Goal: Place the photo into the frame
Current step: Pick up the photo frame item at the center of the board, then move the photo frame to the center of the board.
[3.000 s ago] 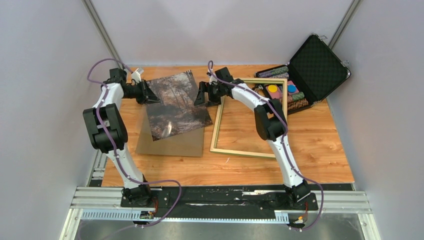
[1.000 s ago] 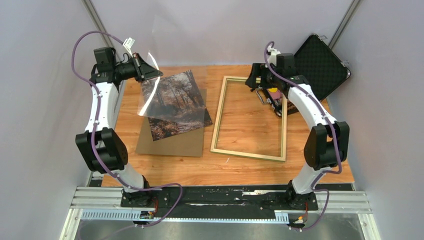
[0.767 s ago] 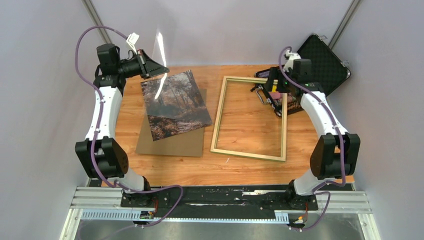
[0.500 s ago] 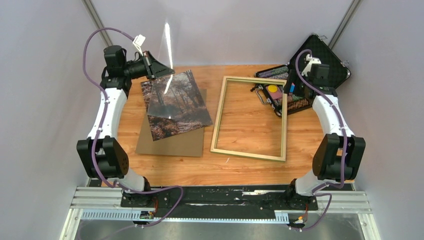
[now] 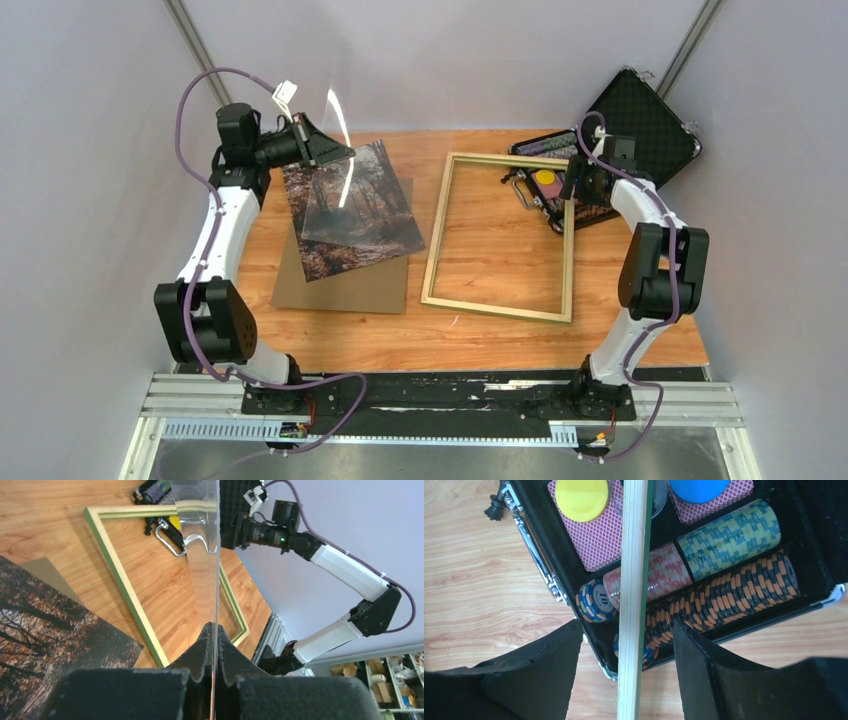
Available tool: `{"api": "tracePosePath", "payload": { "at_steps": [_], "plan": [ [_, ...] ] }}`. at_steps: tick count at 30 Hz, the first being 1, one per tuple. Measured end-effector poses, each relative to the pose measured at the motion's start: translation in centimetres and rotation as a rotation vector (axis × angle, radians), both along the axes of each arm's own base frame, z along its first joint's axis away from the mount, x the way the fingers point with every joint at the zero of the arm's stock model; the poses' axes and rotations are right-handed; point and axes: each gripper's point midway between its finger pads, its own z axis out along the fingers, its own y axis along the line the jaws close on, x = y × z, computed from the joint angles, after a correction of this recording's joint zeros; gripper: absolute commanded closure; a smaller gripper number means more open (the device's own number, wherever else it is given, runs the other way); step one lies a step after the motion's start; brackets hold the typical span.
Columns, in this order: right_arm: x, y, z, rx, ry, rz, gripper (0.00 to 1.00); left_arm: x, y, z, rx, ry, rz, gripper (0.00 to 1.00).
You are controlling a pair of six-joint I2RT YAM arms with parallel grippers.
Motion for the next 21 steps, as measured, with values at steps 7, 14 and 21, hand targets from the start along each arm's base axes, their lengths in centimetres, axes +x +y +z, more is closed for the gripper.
{"api": "tracePosePath", "payload": {
  "at_steps": [7, 14, 21],
  "plan": [
    [1.0, 0.1, -1.9, 0.022, 0.036, -0.005, 0.5, -0.2, -1.0, 0.0, -0.048, -0.021, -0.003, 1.0],
    [1.7, 0.1, -1.9, 0.031, 0.033, -0.007, 0.62, 0.2, -3.8, -0.1, -0.115, -0.001, -0.037, 1.0],
    [2.5, 0.1, -3.0, 0.04, 0.051, -0.01, 0.78, 1.5, -5.4, -1.5, -0.154, 0.052, -0.05, 1.0]
  ]
}}
